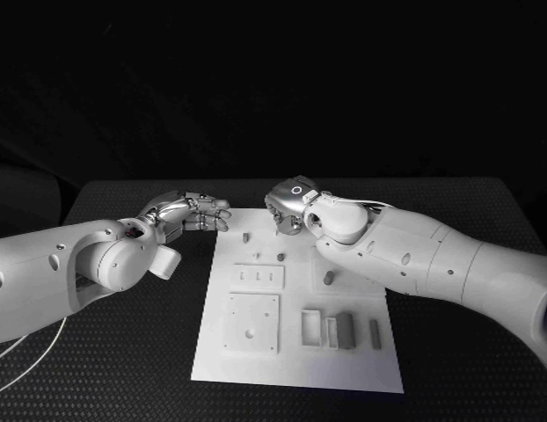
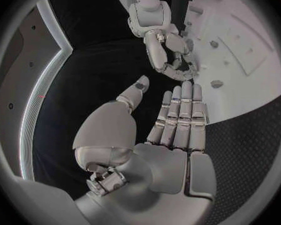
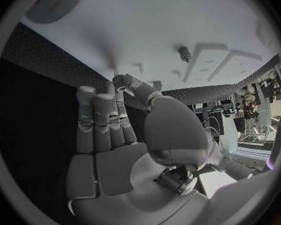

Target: Assemble the parts on the task board

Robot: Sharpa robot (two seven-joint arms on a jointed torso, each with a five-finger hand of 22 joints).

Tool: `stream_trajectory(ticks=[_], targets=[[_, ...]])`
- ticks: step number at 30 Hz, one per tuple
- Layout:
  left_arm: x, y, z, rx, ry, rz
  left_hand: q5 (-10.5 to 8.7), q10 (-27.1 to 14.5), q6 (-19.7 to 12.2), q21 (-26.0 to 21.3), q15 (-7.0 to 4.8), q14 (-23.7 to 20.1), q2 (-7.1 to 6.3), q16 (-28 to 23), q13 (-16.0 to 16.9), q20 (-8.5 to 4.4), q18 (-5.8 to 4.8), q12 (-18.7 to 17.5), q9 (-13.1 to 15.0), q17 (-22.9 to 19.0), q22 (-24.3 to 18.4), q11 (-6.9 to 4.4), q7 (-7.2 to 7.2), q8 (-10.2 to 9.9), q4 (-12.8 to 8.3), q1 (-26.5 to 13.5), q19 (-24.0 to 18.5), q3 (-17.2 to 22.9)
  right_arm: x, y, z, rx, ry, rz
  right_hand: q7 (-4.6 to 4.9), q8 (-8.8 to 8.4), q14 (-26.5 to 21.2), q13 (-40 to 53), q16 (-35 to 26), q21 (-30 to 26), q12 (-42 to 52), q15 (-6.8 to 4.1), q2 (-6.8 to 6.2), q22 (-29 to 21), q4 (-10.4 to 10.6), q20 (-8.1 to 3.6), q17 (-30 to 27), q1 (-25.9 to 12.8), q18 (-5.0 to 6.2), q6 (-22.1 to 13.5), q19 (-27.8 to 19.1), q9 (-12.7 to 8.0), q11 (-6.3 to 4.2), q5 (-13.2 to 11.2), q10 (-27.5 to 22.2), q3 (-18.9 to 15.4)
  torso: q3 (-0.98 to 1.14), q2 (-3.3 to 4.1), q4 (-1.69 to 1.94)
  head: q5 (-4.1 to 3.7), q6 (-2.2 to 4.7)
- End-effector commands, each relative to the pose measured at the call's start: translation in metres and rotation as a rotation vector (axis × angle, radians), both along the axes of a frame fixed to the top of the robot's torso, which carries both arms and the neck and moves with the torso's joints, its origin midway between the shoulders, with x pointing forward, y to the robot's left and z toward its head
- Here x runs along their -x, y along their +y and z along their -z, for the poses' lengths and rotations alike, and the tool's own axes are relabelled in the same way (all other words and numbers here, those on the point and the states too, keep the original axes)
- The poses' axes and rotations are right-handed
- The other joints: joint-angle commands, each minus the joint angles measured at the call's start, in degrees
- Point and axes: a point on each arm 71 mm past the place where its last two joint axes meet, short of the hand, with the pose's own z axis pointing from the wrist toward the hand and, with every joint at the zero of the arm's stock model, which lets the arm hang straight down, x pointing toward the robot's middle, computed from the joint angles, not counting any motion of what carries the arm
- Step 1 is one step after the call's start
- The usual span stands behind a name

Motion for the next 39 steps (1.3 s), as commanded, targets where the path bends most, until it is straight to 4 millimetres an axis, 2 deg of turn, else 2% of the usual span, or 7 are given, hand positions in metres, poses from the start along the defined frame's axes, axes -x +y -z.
stream_trajectory(ticks=[1,9,16,30,39], targets=[[0.0007,-0.0012,-0.0011,0.017,0.006,0.009,0.17,-0.3,0.0,-0.2,0.01,0.2,0.07,-0.2,0.1,-0.16,-0.5,-0.4,-0.1,0.1,-0.1,0.22,0.39,-0.3,0.0,0.4,0.2,-0.5,-0.0006,-0.0033,0.0045,0.017,0.018,0.005,0.07,-0.26,-0.9,-0.1,0.3,0.4,-0.1,-0.55,-0.03,1.3,-0.1,-0.36,-0.1,0.4,4.56,0.3,0.1,0.0,-0.47,0.1,1.4,0.2,0.0,0.08,-0.01,0.2,-0.12],[0.0006,-0.0017,-0.0011,0.023,0.01,0.007,0.17,-0.3,0.0,-0.2,0.01,0.2,0.08,-0.2,0.1,-0.17,-0.5,-0.4,-0.1,0.1,-0.1,0.22,0.39,-0.3,0.0,0.4,0.2,-0.5,-0.0005,-0.0013,0.0047,0.014,0.023,0.002,0.11,-0.38,-1.0,0.0,0.3,0.4,-0.2,-0.5,-0.03,1.3,-0.1,-0.34,-0.1,0.4,4.55,0.2,0.0,0.1,-0.42,0.1,1.3,0.2,-0.01,0.03,-0.12,0.26,-0.21],[0.0005,-0.0013,-0.0011,0.022,0.011,0.005,0.17,-0.3,-0.1,-0.2,0.01,0.2,0.08,-0.3,0.1,-0.17,-0.5,-0.4,-0.1,0.1,-0.1,0.22,0.4,-0.4,0.0,0.4,0.2,-0.5,-0.0021,-0.0032,0.0055,0.017,0.026,0.009,0.16,-0.53,-1.1,0.1,0.3,0.4,-0.4,-0.42,-0.04,1.3,-0.1,-0.33,-0.2,0.4,4.56,0.1,-0.1,0.1,-0.34,0.1,1.1,0.2,0.01,0.01,-0.03,0.15,-0.24],[0.0,0.0,-0.0013,0.021,0.01,0.003,0.17,-0.3,0.0,-0.3,0.0,0.3,0.07,-0.3,0.1,-0.18,-0.5,-0.4,-0.1,0.2,-0.1,0.21,0.39,-0.3,0.0,0.4,0.2,-0.5,-0.0043,-0.0089,0.0079,0.024,0.029,0.025,0.17,-0.6,-1.1,0.1,0.4,0.4,-0.5,-0.39,0.0,1.3,-0.1,-0.34,-0.2,0.5,4.56,0.1,-0.1,0.1,-0.31,0.1,1.0,0.3,0.11,0.04,-0.12,0.11,-0.31],[-0.0002,0.0004,-0.0013,0.021,0.01,0.003,0.17,-0.3,0.0,-0.3,0.0,0.3,0.07,-0.4,0.1,-0.18,-0.5,-0.4,-0.1,0.2,-0.1,0.21,0.39,-0.3,0.0,0.4,0.3,-0.5,-0.0034,-0.0093,0.0078,0.017,0.021,0.022,0.16,-0.61,-1.1,0.2,0.4,0.5,-0.6,-0.38,0.01,1.3,-0.1,-0.35,-0.2,0.6,4.56,0.1,-0.2,0.1,-0.31,0.1,1.1,0.3,0.09,0.03,-0.1,0.08,-0.37]])
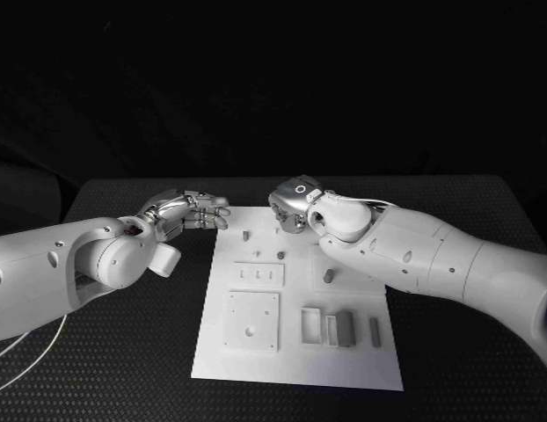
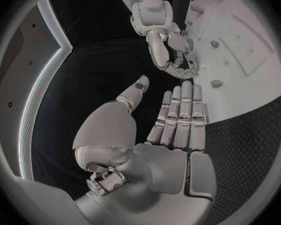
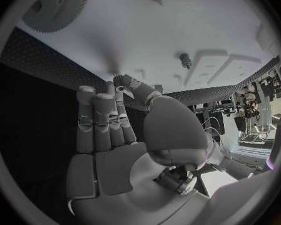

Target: Assemble the parts on the task board

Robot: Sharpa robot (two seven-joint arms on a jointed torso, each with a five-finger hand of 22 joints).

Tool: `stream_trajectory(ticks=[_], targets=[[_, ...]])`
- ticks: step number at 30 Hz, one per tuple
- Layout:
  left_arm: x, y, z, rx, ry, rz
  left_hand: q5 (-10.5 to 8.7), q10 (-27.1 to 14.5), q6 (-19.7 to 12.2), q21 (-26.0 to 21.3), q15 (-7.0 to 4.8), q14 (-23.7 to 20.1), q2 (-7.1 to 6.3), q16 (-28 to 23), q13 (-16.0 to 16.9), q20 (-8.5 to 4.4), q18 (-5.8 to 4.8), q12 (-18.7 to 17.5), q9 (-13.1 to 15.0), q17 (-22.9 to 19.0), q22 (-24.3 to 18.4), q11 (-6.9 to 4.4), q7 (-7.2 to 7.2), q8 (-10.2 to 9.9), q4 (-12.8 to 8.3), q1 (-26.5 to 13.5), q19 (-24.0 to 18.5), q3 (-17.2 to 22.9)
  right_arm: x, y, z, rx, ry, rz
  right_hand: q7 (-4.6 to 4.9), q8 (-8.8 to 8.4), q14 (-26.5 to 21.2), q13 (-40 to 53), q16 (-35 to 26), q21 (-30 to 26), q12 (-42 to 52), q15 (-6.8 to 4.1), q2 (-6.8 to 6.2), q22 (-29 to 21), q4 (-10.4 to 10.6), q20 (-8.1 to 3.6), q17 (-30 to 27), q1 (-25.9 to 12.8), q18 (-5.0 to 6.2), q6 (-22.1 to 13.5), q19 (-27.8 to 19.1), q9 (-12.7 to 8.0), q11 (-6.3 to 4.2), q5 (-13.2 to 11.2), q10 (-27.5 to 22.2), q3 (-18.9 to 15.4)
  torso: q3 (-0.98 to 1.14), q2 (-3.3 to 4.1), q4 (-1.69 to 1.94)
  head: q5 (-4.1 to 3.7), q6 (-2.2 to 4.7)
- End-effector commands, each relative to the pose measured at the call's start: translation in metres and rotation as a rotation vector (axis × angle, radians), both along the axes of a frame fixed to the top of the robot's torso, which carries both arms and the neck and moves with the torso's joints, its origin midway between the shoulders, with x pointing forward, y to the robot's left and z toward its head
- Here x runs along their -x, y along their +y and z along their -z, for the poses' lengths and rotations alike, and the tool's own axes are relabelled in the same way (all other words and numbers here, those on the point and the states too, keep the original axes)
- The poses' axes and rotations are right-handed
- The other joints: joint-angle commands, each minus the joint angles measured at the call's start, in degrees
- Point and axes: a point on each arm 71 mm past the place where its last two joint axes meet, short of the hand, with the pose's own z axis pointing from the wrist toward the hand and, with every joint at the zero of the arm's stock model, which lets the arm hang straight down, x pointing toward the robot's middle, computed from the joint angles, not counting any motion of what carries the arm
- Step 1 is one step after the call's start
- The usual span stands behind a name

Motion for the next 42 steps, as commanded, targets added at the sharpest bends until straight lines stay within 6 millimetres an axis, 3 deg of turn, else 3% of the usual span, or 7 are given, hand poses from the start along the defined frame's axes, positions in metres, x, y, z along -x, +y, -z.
stream_trajectory(ticks=[1,8,13,20,31,38,42], targets=[[0.0,-0.002,-0.001,0.012,-0.002,0.012,0.17,-0.3,0.0,-0.3,0.0,0.3,0.07,-0.4,0.1,-0.18,-0.5,-0.2,-0.1,0.1,-0.1,0.21,0.39,-0.3,0.1,0.4,0.3,-0.4,0.0,-0.002,0.003,0.012,0.005,0.01,0.29,0.1,-0.9,0.1,0.4,0.2,-0.1,-0.59,-0.09,1.3,-0.1,-0.46,-0.1,0.5,4.54,0.3,-0.1,0.1,-0.29,0.1,1.0,0.3,0.01,0.0,0.02,-0.03,-0.02],[0.0,-0.001,-0.001,0.012,-0.001,0.012,0.16,-0.3,0.0,-0.3,0.0,0.3,0.05,-0.4,0.1,-0.18,-0.5,-0.2,-0.1,0.1,-0.1,0.22,0.39,-0.3,0.1,0.4,0.3,-0.4,0.0,-0.004,0.005,0.007,0.024,0.014,0.4,-0.14,-1.1,0.1,0.4,0.2,-0.4,-0.5,-0.32,1.3,-0.1,-0.45,-0.1,0.5,4.54,0.0,-0.2,0.1,-0.19,0.1,0.8,0.2,-0.05,0.03,0.01,-0.05,0.0],[0.0,-0.001,-0.001,0.01,-0.001,0.011,0.16,-0.3,0.0,-0.3,0.0,0.3,0.05,-0.4,0.1,-0.18,-0.5,-0.2,-0.1,0.1,-0.1,0.22,0.39,-0.4,0.1,0.4,0.3,-0.4,-0.001,-0.004,0.005,-0.003,0.039,0.021,2.02,-2.72,-1.4,-0.4,0.5,0.2,-1.9,0.55,-2.33,1.1,0.4,-0.26,-0.4,-0.7,4.54,-3.9,-0.5,-0.9,0.9,0.1,-1.6,0.0,-0.03,0.0,0.03,-0.08,-0.02],[0.0,-0.001,-0.002,0.011,-0.001,0.01,0.16,-0.3,-0.1,-0.3,0.0,0.3,0.03,-0.4,0.1,-0.18,-0.5,-0.2,-0.1,0.1,-0.1,0.22,0.4,-0.4,0.1,0.4,0.3,-0.4,-0.003,-0.007,0.005,-0.009,0.04,0.029,1.34,-5.7,-1.9,-2.3,0.7,-0.1,-2.1,1.88,-5.43,1.0,2.3,-0.04,-0.8,-2.2,4.54,-9.3,-0.7,-2.4,2.28,0.1,-5.9,0.7,-0.1,-0.01,0.03,-0.16,-0.06],[0.001,0.003,-0.002,0.01,-0.003,0.005,0.16,-0.3,-0.1,-0.3,0.0,0.3,0.0,-0.5,0.1,-0.18,-0.51,-0.3,-0.1,0.2,-0.1,0.23,0.39,-0.4,0.1,0.4,0.3,-0.4,0.001,-0.019,0.0,-0.055,0.002,0.022,0.77,-5.77,-2.4,-3.7,0.9,-0.3,-1.9,2.6,-6.55,1.0,3.5,0.04,-1.1,-2.0,4.54,-10.0,-0.9,-2.7,3.03,0.1,-8.2,1.2,0.02,-0.01,-0.03,-0.28,0.13],[0.002,0.01,-0.004,0.009,-0.008,-0.022,0.16,-0.4,-0.3,-0.3,0.0,0.3,-0.11,-0.5,0.1,-0.19,-0.5,-0.4,-0.1,0.2,-0.1,0.27,0.36,-0.5,0.1,0.5,0.3,-0.4,0.007,-0.045,-0.03,-0.147,-0.023,0.043,1.42,-5.02,-2.0,-4.2,1.3,-0.1,-1.7,2.54,-7.37,1.1,5.0,-0.11,-1.2,-2.4,4.54,-9.1,-0.4,-2.5,2.96,0.1,-7.9,1.2,0.17,-0.18,-0.49,-0.36,1.11],[0.001,0.013,-0.004,0.009,-0.008,-0.029,0.17,-0.5,-0.3,-0.3,-0.01,0.3,-0.14,-0.6,0.1,-0.2,-0.5,-0.4,-0.2,0.3,-0.2,0.32,0.25,-0.5,0.1,0.6,0.3,-0.4,0.01,-0.066,-0.047,-0.21,-0.014,0.064,1.99,-4.67,-1.7,-4.4,1.5,0.0,-1.5,2.37,-7.97,1.1,6.3,-0.25,-1.4,-2.7,4.54,-8.7,-0.1,-2.5,2.78,0.0,-7.2,1.3,0.37,-0.37,-0.89,-0.02,1.29]])
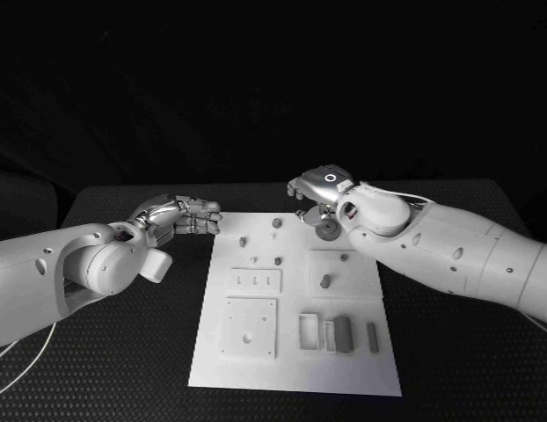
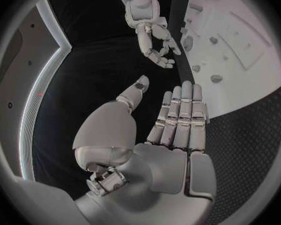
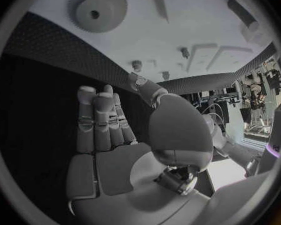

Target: Assemble the parts on the task board

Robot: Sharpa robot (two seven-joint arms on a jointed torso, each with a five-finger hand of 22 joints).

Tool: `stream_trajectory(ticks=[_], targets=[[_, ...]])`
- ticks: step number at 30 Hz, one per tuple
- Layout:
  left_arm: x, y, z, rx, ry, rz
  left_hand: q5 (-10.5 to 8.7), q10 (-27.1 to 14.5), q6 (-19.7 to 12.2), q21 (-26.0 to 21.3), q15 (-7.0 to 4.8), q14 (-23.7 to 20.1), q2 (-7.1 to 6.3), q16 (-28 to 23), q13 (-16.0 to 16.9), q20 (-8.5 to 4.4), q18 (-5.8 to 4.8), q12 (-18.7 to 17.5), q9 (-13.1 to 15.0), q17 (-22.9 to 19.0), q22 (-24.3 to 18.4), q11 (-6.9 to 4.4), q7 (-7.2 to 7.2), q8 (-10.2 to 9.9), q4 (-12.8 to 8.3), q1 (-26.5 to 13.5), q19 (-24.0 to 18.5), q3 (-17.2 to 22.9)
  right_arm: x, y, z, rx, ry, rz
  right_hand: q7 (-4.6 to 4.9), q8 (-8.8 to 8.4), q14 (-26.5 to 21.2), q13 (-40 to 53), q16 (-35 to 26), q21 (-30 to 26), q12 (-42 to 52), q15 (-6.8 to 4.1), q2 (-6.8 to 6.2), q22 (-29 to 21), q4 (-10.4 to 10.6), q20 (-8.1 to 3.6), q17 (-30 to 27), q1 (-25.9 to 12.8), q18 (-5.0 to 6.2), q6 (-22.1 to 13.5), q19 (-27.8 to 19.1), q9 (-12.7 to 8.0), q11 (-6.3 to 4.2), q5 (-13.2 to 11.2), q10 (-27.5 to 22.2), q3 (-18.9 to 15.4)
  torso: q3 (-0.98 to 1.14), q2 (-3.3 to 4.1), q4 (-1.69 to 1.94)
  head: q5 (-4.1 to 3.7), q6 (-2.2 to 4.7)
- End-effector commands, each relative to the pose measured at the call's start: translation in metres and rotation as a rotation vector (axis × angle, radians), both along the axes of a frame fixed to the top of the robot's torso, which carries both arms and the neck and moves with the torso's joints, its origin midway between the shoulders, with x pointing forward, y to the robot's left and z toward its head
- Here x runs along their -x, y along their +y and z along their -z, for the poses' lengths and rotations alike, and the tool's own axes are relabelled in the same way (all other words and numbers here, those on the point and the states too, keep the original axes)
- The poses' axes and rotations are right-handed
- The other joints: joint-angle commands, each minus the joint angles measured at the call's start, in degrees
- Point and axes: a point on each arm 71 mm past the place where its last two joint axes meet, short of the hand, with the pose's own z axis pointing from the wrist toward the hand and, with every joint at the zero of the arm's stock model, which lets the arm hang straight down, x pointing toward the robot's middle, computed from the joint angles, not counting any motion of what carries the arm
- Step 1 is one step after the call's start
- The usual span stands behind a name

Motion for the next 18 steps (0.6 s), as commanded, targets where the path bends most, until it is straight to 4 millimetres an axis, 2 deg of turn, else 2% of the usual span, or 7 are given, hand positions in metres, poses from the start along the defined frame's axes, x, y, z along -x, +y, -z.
stream_trajectory(ticks=[1,7,10,11,13,16,18], targets=[[-0.001,0.001,-0.002,0.011,-0.009,-0.006,0.17,-0.3,-0.1,-0.3,-0.01,0.3,-0.14,-0.3,0.0,-0.2,-0.5,-0.2,-0.1,0.1,-0.1,0.1,0.03,-0.3,0.0,0.6,0.3,-0.3,0.003,-0.014,-0.008,-0.072,0.016,0.021,0.43,0.49,0.4,0.0,0.4,0.0,0.4,-0.21,-0.81,1.1,0.8,-0.03,-0.1,-0.2,4.54,0.5,0.5,0.1,-0.45,0.0,0.9,0.0,0.28,-0.27,-0.6,0.33,0.25],[-0.004,0.007,-0.001,0.007,-0.012,-0.02,0.17,-0.3,-0.1,-0.3,-0.01,0.3,-0.09,-0.4,0.1,-0.2,-0.5,-0.2,-0.1,0.1,-0.1,0.1,-0.03,-0.3,0.0,0.6,0.3,-0.2,0.013,-0.041,-0.014,-0.079,0.043,0.037,0.64,0.73,0.4,0.1,0.5,0.0,0.9,-0.79,-2.51,1.1,2.8,-0.17,-0.4,-0.8,4.54,0.6,0.6,0.1,-1.05,0.0,2.7,-0.3,0.61,-0.66,-1.2,0.52,0.46],[-0.005,0.01,-0.001,0.005,-0.013,-0.026,0.17,-0.3,-0.1,-0.3,-0.01,0.4,-0.08,-0.4,0.1,-0.2,-0.5,-0.2,0.0,0.1,-0.1,0.1,-0.04,-0.3,0.0,0.6,0.3,-0.2,0.013,-0.05,-0.012,-0.049,0.06,0.055,0.43,0.85,0.4,1.5,0.7,0.1,2.6,-1.98,-3.86,1.1,4.1,-0.29,-0.5,-1.2,4.54,0.5,0.7,0.0,-2.31,0.0,6.0,-0.7,0.87,-0.79,-1.5,0.66,0.49],[-0.005,0.011,-0.001,0.004,-0.013,-0.028,0.17,-0.3,-0.1,-0.3,-0.01,0.4,-0.07,-0.4,0.1,-0.2,-0.5,-0.2,0.0,0.1,-0.1,0.1,-0.04,-0.3,0.0,0.6,0.3,-0.2,0.013,-0.054,-0.01,-0.029,0.074,0.063,-0.25,0.96,0.4,4.6,0.9,0.2,5.6,-3.44,-4.5,1.1,4.7,-0.41,-0.5,-1.2,4.54,0.5,0.8,0.0,-3.84,-0.1,9.9,-1.3,0.99,-0.85,-1.63,0.71,0.47],[-0.005,0.012,-0.001,0.003,-0.013,-0.029,0.17,-0.3,-0.1,-0.3,-0.01,0.4,-0.07,-0.4,0.1,-0.2,-0.5,-0.2,0.0,0.1,-0.1,0.1,-0.04,-0.3,0.0,0.6,0.3,-0.2,0.011,-0.058,-0.007,-0.005,0.102,0.074,-1.3,1.03,0.2,11.9,1.2,0.3,10.7,-4.65,-4.98,1.1,5.3,-0.55,-0.4,-1.0,4.54,0.2,0.7,0.0,-5.16,0.0,10.9,-2.6,1.1,-0.9,-1.69,0.71,0.46],[-0.006,0.012,-0.001,0.003,-0.013,-0.029,0.17,-0.3,0.0,-0.3,-0.01,0.4,-0.06,-0.4,0.1,-0.2,-0.5,-0.2,0.0,0.1,-0.1,0.1,-0.04,-0.3,0.0,0.6,0.3,-0.2,0.01,-0.06,-0.003,0.017,0.132,0.084,-2.85,0.91,0.1,31.2,3.9,1.3,26.1,-5.98,-5.65,1.3,5.8,-0.85,1.3,-1.0,4.54,-0.2,1.0,-0.2,-6.33,0.1,6.2,-4.8,1.16,-0.93,-1.74,0.75,0.36],[-0.006,0.012,-0.001,0.003,-0.013,-0.029,0.17,-0.3,0.0,-0.3,-0.01,0.4,-0.06,-0.4,0.1,-0.2,-0.5,-0.2,0.0,0.1,-0.1,0.11,-0.04,-0.3,0.0,0.6,0.3,-0.2,0.01,-0.062,-0.001,0.028,0.146,0.088,-2.51,0.82,-0.1,36.7,5.2,1.8,31.8,-6.14,-5.15,1.4,5.9,-0.9,2.3,-1.3,4.54,-0.4,0.8,-0.3,-6.51,0.0,5.1,-5.4,1.15,-0.92,-1.69,0.73,0.33]])
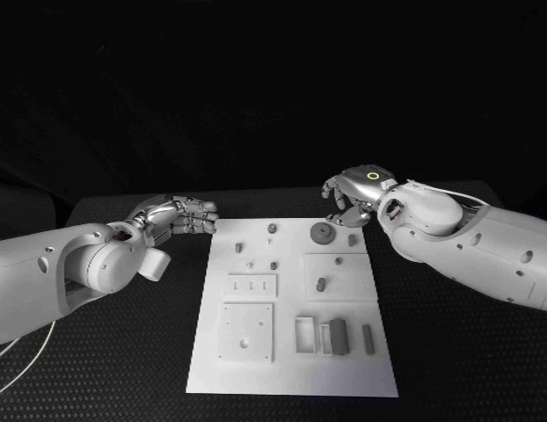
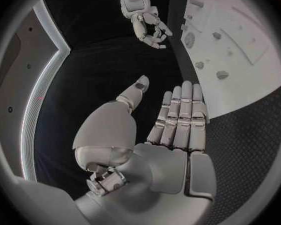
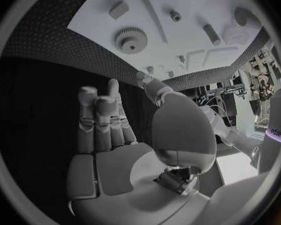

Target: Assemble the parts on the task board

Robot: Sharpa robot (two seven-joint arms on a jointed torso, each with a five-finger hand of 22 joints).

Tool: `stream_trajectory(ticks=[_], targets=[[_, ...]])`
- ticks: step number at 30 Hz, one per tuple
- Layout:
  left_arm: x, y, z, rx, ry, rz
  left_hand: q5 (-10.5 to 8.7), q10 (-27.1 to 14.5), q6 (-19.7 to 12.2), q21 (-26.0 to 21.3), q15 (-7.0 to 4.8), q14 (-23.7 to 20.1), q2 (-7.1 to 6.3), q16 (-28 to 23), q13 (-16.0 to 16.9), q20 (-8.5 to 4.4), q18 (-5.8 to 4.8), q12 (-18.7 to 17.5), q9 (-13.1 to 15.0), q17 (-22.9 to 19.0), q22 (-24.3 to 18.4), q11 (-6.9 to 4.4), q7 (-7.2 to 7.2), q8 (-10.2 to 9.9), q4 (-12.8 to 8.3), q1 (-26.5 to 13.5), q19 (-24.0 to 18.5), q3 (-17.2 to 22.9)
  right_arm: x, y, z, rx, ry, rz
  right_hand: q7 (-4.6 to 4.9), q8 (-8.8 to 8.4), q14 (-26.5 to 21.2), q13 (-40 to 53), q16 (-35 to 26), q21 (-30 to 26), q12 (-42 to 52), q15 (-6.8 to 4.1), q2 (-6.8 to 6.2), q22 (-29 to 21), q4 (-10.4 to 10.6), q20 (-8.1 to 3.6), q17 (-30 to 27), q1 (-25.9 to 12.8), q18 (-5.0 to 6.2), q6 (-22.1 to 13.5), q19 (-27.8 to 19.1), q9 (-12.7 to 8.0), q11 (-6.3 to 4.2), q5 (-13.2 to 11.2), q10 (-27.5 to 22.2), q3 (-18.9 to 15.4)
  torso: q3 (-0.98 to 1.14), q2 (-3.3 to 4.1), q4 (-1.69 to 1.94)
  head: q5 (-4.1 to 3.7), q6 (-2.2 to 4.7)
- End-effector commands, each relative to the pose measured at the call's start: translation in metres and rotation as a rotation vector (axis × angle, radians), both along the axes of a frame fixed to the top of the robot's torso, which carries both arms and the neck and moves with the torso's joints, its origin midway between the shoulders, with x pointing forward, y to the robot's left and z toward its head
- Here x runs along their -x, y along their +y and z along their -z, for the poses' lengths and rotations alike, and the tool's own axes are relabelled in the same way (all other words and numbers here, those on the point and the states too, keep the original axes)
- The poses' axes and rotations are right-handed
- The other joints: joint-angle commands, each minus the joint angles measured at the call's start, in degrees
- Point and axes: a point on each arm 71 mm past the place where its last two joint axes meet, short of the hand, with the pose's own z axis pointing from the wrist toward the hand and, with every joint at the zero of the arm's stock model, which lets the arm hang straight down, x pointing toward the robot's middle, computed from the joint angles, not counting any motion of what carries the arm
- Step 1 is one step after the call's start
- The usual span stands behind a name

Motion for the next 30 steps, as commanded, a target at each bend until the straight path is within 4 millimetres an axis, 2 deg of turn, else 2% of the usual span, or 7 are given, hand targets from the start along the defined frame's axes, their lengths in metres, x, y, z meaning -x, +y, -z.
stream_trajectory(ticks=[1,3,4,11,17,23,30], targets=[[0.0,-0.001,-0.001,0.012,-0.009,0.007,0.17,-0.3,0.0,-0.3,-0.01,0.4,-0.06,-0.4,0.1,-0.2,-0.5,-0.2,0.0,0.1,-0.1,0.11,-0.03,-0.3,0.0,0.6,0.3,-0.2,-0.001,-0.002,0.009,0.048,0.079,0.009,-0.1,-0.14,-1.3,9.5,2.3,0.9,9.6,-1.67,-0.35,1.4,0.1,-0.45,1.9,-0.7,3.44,-0.4,-0.1,-0.2,-1.39,0.0,-1.6,-1.1,0.07,-0.06,-0.04,-0.02,-0.13],[0.0,-0.001,-0.001,0.013,-0.008,0.008,0.17,-0.3,0.0,-0.3,-0.01,0.4,-0.05,-0.4,0.1,-0.2,-0.5,-0.2,0.0,0.1,-0.1,0.11,-0.03,-0.3,0.0,0.6,0.3,-0.2,-0.001,-0.002,0.011,0.049,0.084,0.013,-0.51,-0.1,-2.4,17.3,5.5,2.9,18.8,-1.32,-0.24,1.4,0.1,-1.0,4.8,-1.0,3.44,-0.6,-0.3,-0.2,-1.38,0.1,-5.4,-1.9,0.05,-0.05,-0.03,-0.1,-0.16],[-0.001,-0.001,-0.001,0.012,-0.008,0.008,0.17,-0.3,0.0,-0.3,-0.01,0.4,-0.05,-0.4,0.1,-0.2,-0.5,-0.2,0.0,0.1,-0.1,0.11,-0.03,-0.3,0.0,0.6,0.3,-0.2,-0.002,-0.002,0.014,0.05,0.088,0.016,-0.21,-0.17,-2.4,17.6,5.8,3.3,19.6,-1.64,-0.26,1.4,0.4,-1.04,5.1,-1.2,3.44,-0.8,-0.3,-0.2,-1.24,0.0,-5.4,-1.9,0.03,-0.03,-0.03,-0.13,-0.2],[-0.001,-0.003,-0.001,0.013,-0.008,0.013,0.17,-0.3,0.0,-0.3,-0.01,0.4,-0.04,-0.4,0.1,-0.2,-0.5,-0.3,0.0,0.1,-0.1,0.11,-0.01,-0.3,0.0,0.6,0.3,-0.2,-0.009,-0.002,0.027,0.072,0.093,0.025,-0.03,-0.04,-2.2,19.8,9.5,6.5,25.8,-1.38,-0.08,1.4,0.7,-1.71,8.1,-1.1,3.44,-0.9,-0.3,-0.1,-1.07,0.0,-5.5,-1.7,-0.05,0.0,0.09,-0.01,-0.26],[-0.002,-0.003,-0.001,0.012,-0.007,0.014,0.17,-0.3,0.0,-0.3,-0.01,0.4,-0.02,-0.4,0.1,-0.2,-0.51,-0.3,0.0,0.1,-0.1,0.12,0.01,-0.2,0.0,0.6,0.3,-0.2,-0.01,0.0,0.037,0.071,0.122,0.021,0.06,0.24,-2.1,20.0,10.5,7.4,27.8,-1.26,0.3,1.3,0.8,-1.95,8.9,-1.0,3.44,-0.6,-0.4,0.1,-0.97,0.0,-5.7,-1.5,-0.25,0.02,0.25,0.15,-0.67],[-0.002,-0.003,-0.001,0.012,-0.006,0.015,0.16,-0.3,0.0,-0.3,-0.01,0.4,-0.02,-0.5,0.1,-0.19,-0.51,-0.3,-0.1,0.1,-0.1,0.12,0.05,-0.3,0.0,0.6,0.3,-0.2,-0.013,0.003,0.043,0.069,0.136,0.02,0.05,0.55,-2.2,19.9,10.7,7.6,28.4,-1.26,0.89,1.3,0.7,-1.99,9.1,-0.9,3.44,-0.1,-0.6,0.2,-0.97,0.0,-6.0,-1.4,-0.15,0.0,-0.01,0.28,-0.89],[-0.002,-0.004,-0.001,0.013,-0.005,0.018,0.17,-0.3,0.0,-0.3,-0.01,0.4,0.0,-0.5,0.1,-0.2,-0.51,-0.3,-0.1,0.1,-0.1,0.13,0.1,-0.3,0.0,0.6,0.3,-0.2,-0.013,0.004,0.049,0.081,0.154,0.014,0.08,1.12,-2.3,19.5,10.8,7.9,29.0,-1.22,1.67,1.3,0.3,-1.94,9.3,-0.7,3.44,0.9,-0.8,0.6,-0.95,0.0,-6.2,-1.4,-0.19,0.01,0.11,0.36,-1.38]])
